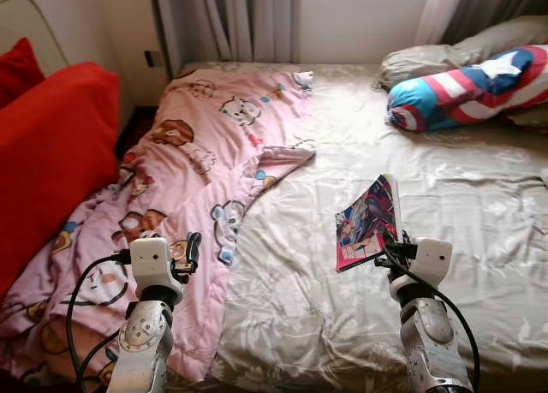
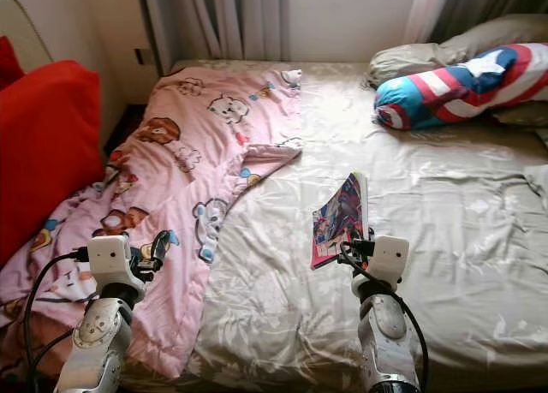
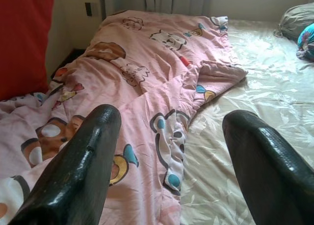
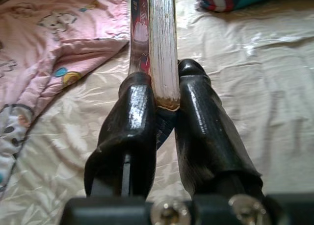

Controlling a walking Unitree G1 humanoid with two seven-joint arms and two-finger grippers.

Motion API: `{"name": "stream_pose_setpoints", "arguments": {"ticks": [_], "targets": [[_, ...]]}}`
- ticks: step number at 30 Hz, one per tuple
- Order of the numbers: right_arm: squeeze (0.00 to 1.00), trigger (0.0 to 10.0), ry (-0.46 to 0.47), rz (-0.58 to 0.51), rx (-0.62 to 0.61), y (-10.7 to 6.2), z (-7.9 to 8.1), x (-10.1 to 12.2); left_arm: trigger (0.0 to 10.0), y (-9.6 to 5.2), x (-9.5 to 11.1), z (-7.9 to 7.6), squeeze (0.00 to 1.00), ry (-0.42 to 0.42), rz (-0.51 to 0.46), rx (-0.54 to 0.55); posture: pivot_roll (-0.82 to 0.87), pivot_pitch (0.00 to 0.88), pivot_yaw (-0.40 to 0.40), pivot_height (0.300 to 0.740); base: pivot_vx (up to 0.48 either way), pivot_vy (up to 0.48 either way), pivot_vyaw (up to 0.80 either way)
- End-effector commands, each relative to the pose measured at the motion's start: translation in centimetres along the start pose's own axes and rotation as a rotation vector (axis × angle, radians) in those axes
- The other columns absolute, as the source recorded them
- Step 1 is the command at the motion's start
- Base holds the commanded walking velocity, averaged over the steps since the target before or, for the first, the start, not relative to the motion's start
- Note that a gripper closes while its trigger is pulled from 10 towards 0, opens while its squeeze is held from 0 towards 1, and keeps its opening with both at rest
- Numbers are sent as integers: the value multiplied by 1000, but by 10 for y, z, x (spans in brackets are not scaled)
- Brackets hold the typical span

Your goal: Clean up the room

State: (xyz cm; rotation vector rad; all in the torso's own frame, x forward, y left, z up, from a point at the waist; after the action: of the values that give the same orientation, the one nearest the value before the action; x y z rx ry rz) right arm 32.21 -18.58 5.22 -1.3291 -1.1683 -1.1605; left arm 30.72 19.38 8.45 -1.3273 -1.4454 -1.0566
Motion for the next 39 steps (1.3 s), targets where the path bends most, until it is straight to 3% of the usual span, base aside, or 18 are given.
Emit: {"name": "stream_pose_setpoints", "arguments": {"ticks": [1, 12, 20, 39], "targets": [[0, 10000, -8, -72, -3, 3, 0, 16, 10000, -2, 0, 0, 0, 10, -5, 1, -35, 86, -34, 726, 0, 0, 0], [0, 10000, -12, -54, -2, 4, 1, 15, 10000, -3, 0, -1, 0, 11, -8, 0, -37, 91, -38, 726, 0, -211, 0], [0, 10000, -11, -54, 3, 3, 2, 14, 10000, -4, -2, -1, 0, 9, -4, 2, -39, 109, -38, 726, 0, -322, -725], [0, 10000, -22, -67, 11, 2, 4, 16, 10000, -3, -3, -4, 0, 6, 3, -7, -44, 113, -32, 726, 0, -336, 0]]}}
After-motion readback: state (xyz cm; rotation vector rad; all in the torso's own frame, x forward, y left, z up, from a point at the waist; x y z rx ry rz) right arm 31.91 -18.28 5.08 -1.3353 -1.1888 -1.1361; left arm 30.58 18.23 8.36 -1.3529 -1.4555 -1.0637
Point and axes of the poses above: a point about 5 cm out from each wrist's last joint towards the gripper, its own y axis pointing out of the wrist towards the gripper, its own x axis along the axis of the wrist's last joint, z = x × y, the point moved 3 cm from there along y, pointing out of the wrist towards the gripper, and after that the axes turned 13 degrees about -y, right-handed, at the moved point
